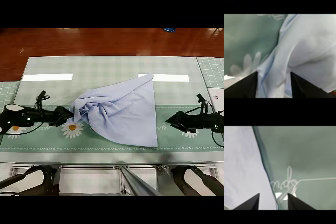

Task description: Fold the shirts.

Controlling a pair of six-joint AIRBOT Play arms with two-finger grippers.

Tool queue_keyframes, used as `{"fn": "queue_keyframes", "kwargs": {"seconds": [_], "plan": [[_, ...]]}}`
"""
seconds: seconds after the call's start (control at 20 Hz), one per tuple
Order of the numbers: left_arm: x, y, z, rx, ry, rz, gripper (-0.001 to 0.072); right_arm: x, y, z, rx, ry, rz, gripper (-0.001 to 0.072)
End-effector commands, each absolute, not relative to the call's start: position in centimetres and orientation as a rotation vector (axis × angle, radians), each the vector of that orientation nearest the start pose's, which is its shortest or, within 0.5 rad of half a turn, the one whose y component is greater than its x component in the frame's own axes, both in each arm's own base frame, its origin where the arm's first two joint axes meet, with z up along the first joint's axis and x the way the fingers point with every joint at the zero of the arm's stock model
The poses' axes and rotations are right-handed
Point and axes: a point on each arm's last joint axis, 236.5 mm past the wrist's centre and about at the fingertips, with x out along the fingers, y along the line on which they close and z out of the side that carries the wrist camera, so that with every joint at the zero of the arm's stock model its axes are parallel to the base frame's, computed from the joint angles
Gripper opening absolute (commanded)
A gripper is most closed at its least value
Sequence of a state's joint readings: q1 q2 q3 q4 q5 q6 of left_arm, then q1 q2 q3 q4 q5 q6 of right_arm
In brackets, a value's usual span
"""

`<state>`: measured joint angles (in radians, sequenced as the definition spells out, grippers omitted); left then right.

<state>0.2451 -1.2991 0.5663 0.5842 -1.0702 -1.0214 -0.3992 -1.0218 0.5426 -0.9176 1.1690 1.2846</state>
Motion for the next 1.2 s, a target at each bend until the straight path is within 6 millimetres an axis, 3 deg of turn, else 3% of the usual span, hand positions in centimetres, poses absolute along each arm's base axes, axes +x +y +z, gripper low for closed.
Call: {"fn": "queue_keyframes", "kwargs": {"seconds": [0.0,0.05,0.1,0.3,0.45,0.6,0.8,0.9,0.95,1.0,1.1,1.15], "plan": [[29.0,-13.2,-9.7,-0.839,1.391,-0.478,0.0405,25.3,5.3,-6.5,0.724,1.384,0.165,0.0408],[29.1,-13.3,-9.5,-0.839,1.394,-0.497,0.0123,25.1,5.5,-6.6,0.715,1.396,0.164,0.0408],[29.3,-13.2,-9.2,-0.834,1.386,-0.507,0.0023,24.6,5.4,-6.9,0.7,1.422,0.148,0.0408],[29.9,-13.2,-7.3,-0.827,1.37,-0.576,0.0023,20.6,4.7,-8.3,0.616,1.598,0.088,0.0408],[30.0,-13.1,-7.3,-0.826,1.368,-0.576,0.0024,18.7,6.5,-9.3,0.614,1.664,0.119,0.0408],[29.9,-13.1,-7.3,-0.826,1.368,-0.576,0.0024,18.1,9.7,-10.5,0.619,1.719,0.19,0.0408],[29.9,-13.2,-7.3,-0.825,1.369,-0.577,0.0024,20.5,14.5,-11.9,0.709,1.665,0.257,0.0402],[29.8,-13.3,-7.2,-0.83,1.374,-0.579,0.0024,22.3,17.4,-11.0,0.765,1.607,0.364,0.0251],[29.7,-13.3,-7.1,-0.832,1.377,-0.584,0.0024,23.6,18.5,-9.8,0.777,1.561,0.425,0.0101],[29.7,-13.4,-6.9,-0.834,1.378,-0.593,0.0024,25.0,19.2,-8.1,0.77,1.509,0.485,0.0021],[31.1,-12.8,-4.5,-0.846,1.332,-0.639,0.0024,28.5,19.4,-3.4,0.716,1.397,0.576,0.0019],[32.5,-12.3,-1.8,-0.865,1.27,-0.679,0.0024,30.8,18.9,-0.1,0.672,1.318,0.605,0.0019]]}}
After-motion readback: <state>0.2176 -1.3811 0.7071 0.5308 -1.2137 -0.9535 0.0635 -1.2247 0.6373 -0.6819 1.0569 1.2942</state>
